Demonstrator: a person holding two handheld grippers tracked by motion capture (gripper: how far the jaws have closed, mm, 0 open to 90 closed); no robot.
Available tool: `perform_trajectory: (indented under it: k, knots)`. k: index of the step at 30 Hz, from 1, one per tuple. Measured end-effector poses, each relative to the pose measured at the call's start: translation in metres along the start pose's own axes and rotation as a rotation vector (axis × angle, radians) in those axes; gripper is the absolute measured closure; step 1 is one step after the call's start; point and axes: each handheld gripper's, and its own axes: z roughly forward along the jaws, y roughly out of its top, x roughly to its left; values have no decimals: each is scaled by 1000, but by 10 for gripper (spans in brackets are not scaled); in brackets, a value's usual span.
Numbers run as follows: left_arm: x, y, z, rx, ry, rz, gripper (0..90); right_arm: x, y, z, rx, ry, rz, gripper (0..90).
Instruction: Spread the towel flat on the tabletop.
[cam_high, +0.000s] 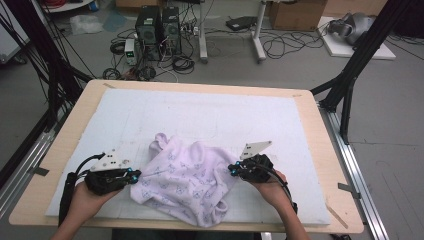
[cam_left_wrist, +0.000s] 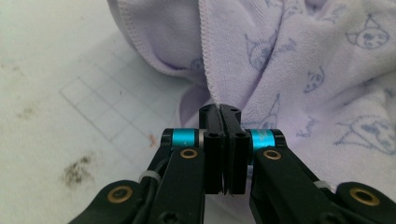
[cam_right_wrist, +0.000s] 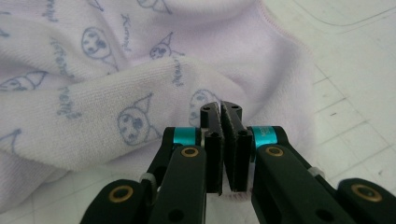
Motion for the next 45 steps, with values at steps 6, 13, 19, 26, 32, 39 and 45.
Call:
perform_trajectory:
  k: [6, 13, 19, 26, 32, 39, 45]
  knots:
    - [3, -3, -4, 8, -4, -11, 874, -6, 3, -12, -24, -20, 14, 876]
    - [8, -11, -2, 45, -6, -34, 873, -11, -4, -14, -15, -19, 38, 819]
    - [9, 6, -11, -13, -3, -22, 749, -13, -4, -11, -12, -6, 66, 671]
    - [8, 48, -9, -85, -30, 32, 647, -13, -4, -8, -15, -4, 70, 599]
    - [3, 81, 17, -90, -104, 101, 597, -12, -9, -5, -31, 7, 88, 578]
    - [16, 109, 65, -5, -98, 89, 535, -15, -14, 3, -11, -20, 105, 550]
    - [38, 94, 99, 191, -113, -5, 609, -20, -16, 12, 26, -40, 107, 551]
